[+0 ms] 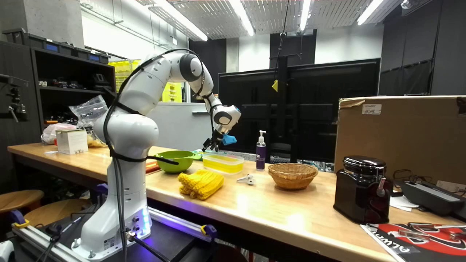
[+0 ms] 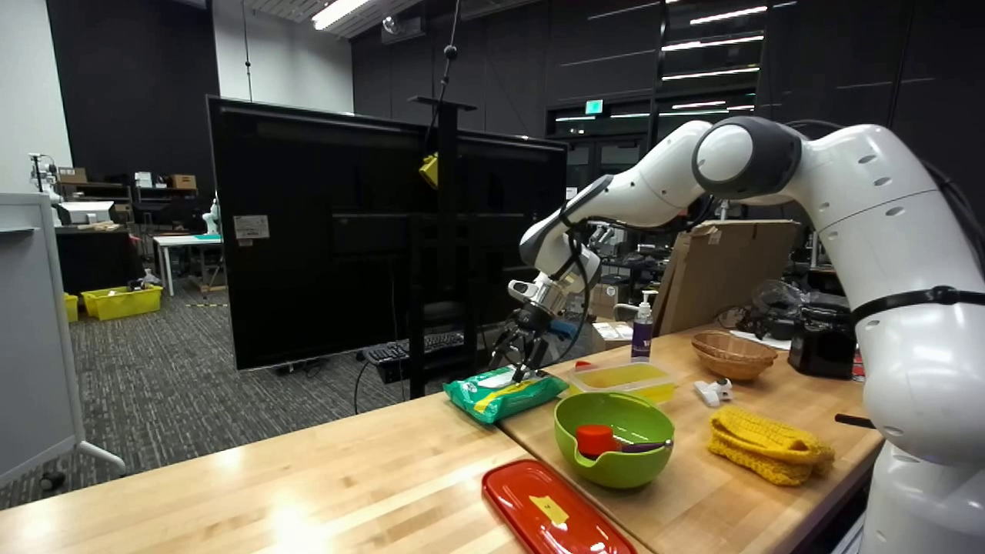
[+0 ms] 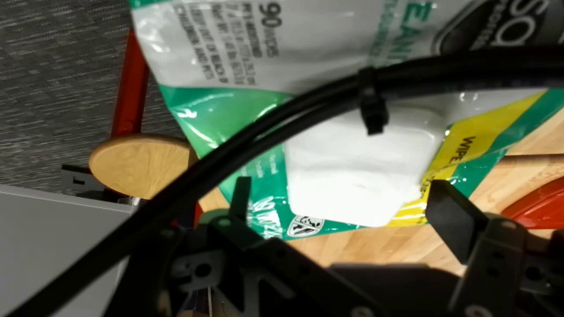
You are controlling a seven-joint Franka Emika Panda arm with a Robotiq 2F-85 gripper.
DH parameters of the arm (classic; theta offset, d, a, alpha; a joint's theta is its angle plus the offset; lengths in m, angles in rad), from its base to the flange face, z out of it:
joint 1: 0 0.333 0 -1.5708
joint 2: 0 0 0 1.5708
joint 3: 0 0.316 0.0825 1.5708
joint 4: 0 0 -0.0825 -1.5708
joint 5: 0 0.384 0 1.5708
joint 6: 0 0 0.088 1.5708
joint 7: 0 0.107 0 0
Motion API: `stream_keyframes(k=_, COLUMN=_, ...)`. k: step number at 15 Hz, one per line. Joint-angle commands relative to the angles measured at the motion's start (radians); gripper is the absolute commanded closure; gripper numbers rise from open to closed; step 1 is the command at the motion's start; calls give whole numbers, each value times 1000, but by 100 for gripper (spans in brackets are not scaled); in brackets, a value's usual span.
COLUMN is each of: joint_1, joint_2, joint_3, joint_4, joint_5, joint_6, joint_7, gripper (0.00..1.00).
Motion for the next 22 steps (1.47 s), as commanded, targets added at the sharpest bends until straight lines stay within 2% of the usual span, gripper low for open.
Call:
stream_keyframes(k=1, joint_1=-9, joint_2=6, joint_3=16, joint_4=4, joint_5=18, joint_6=19, joint_7=-4, gripper=27)
stream_keyframes(k=3, joint_1=-10, joint_2=7, joint_3=16, joint_4=3, joint_5=18, joint_6=21, joint_7=-6, gripper=39)
stream_keyframes(k=5, joint_1=-10, joint_2=8, joint_3=16, joint_4=6, joint_5=15, joint_6=18, joint_7=-6, gripper=55)
stream_keyframes(k=8, joint_1=-9, joint_2=8, joint_3=16, joint_4=13, joint_5=12, joint_6=15, joint_7=-6, gripper=61)
stream_keyframes(k=11, joint_1=-9, joint_2=8, joint_3=17, joint_4=19, joint_5=10, joint_6=15, joint_7=-6, gripper=81)
stream_keyframes(k=13, joint_1=-10, joint_2=9, joint_3=17, joint_4=23, joint_5=11, joint_6=15, joint_7=-9, gripper=84)
stream_keyframes(k=16, joint_1=-10, joint_2=9, joint_3=17, joint_4=30, joint_5=10, joint_6=15, joint_7=-10, gripper=96)
stream_keyframes(k=17, joint_1=-9, joint_2=9, joint_3=17, joint_4=32, joint_5=9, joint_6=14, joint_7=-9, gripper=94)
stream_keyframes(k=22, joint_1=-9, joint_2=13, joint_3=17, joint_4=44, joint_5=4, joint_6=9, joint_7=-10, gripper=96)
